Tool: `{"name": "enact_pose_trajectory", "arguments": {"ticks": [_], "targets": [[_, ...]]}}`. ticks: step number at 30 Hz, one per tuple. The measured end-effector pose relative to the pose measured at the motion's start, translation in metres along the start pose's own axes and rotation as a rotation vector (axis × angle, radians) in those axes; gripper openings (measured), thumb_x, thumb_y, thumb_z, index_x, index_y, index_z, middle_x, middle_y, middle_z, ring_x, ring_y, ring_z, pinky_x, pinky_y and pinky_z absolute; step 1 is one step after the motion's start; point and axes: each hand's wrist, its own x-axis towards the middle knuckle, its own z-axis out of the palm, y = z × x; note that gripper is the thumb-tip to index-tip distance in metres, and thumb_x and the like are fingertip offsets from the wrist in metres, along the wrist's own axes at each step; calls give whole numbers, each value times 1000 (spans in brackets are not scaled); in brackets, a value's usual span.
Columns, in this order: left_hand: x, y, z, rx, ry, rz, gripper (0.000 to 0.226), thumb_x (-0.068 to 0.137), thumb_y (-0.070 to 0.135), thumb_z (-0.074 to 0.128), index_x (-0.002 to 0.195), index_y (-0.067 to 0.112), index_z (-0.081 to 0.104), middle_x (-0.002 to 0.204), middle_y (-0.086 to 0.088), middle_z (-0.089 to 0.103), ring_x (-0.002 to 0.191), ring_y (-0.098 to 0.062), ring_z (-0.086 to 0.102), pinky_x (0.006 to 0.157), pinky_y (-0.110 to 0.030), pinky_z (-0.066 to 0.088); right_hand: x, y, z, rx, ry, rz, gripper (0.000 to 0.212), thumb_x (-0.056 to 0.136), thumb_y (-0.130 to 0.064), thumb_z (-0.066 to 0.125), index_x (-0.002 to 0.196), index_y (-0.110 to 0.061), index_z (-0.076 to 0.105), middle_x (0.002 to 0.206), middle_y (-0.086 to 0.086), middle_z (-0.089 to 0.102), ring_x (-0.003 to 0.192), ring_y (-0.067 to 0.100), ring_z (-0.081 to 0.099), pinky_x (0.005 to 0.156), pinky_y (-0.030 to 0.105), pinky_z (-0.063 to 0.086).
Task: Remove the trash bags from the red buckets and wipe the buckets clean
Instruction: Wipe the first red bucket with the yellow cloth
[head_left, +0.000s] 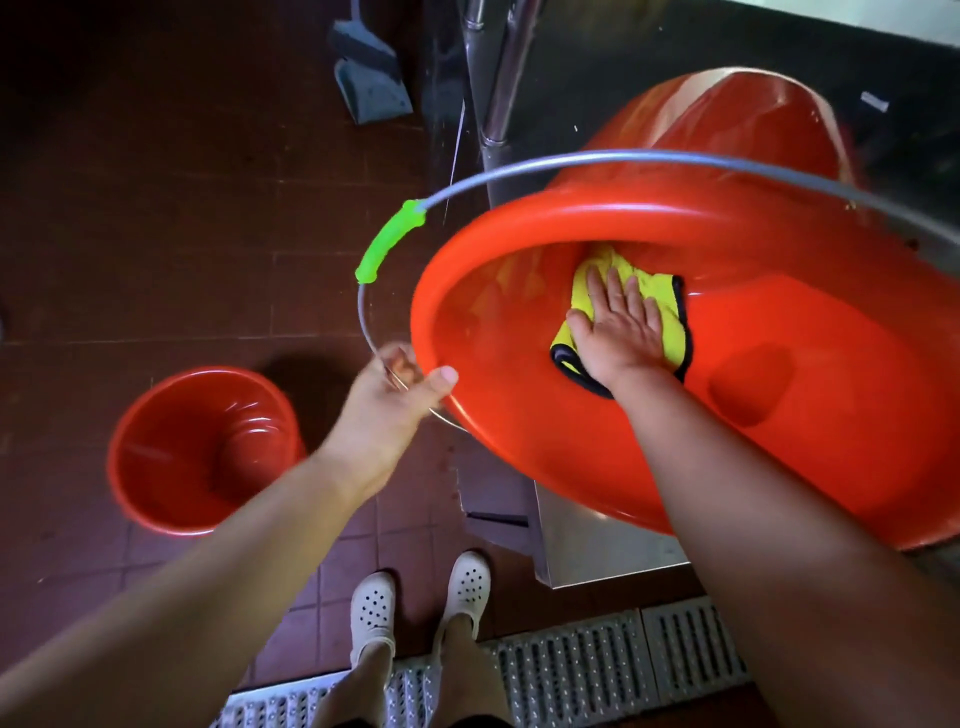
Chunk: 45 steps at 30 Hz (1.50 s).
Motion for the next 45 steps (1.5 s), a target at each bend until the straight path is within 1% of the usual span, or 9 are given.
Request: {"name": "enact_pose_trajectory", "arguments": {"ticks": [5,12,17,19,22,25,31,39,45], "targets": [[-11,-13,12,15,32,-55,55,74,34,65,114,1,46,114,-22,62,115,-41,55,101,-59,39,-81,-49,15,125,131,-169,70,92,-50,32,151,-26,4,160,1,5,147,21,0,118,39,0],[-13,-11,-3,153,57,49,69,68,51,74,118,8,53,116,-14,64,111,-28,61,99,-50,45,-129,-45,28,110,117,-444,71,87,-45,33,148,-32,-1,158,-5,-1,147,18,-4,119,39,2],[-3,2,-8,328,181,257,39,72,42,72,97,15,59,88,8,66,78,8,62,74,-11,47,-67,-22,15,22,80,-313,69,92,-41,41,150,-33,5,160,-5,6,147,19,4,119,37,2],[0,9,-10,373,203,301,31,69,39,77,86,22,57,80,12,64,70,10,60,67,-6,45,-41,-13,11,1,74,-218,64,93,-42,38,151,-31,13,159,-2,16,145,22,14,117,37,7],[5,17,-7,332,175,297,34,66,42,75,86,26,53,85,7,65,76,4,62,72,-14,50,-14,-8,11,8,95,-88,60,93,-46,33,149,-30,21,155,-1,27,141,24,22,113,37,12],[15,24,0,272,37,215,52,63,49,74,101,24,47,97,3,63,87,-1,63,76,-19,51,3,-8,10,10,75,-87,62,93,-47,30,150,-29,15,159,-4,13,146,19,6,117,36,2],[17,14,11,41,-73,103,60,70,17,72,118,30,40,111,2,61,95,-4,64,77,-19,51,-11,-23,7,74,65,-88,62,95,-41,36,151,-22,16,160,1,10,147,19,-1,118,38,-1],[3,15,30,31,-17,149,55,75,25,70,126,27,48,113,3,66,105,-9,63,88,-22,51,-146,-55,28,227,146,-345,76,82,-46,33,150,-21,8,158,4,12,147,23,6,118,39,3],[4,30,28,8,-3,162,49,81,22,65,126,22,46,113,-1,63,98,-7,63,80,-18,50,-97,-24,21,24,86,-413,72,84,-50,29,151,-26,16,159,-4,7,147,17,3,117,34,1]]}}
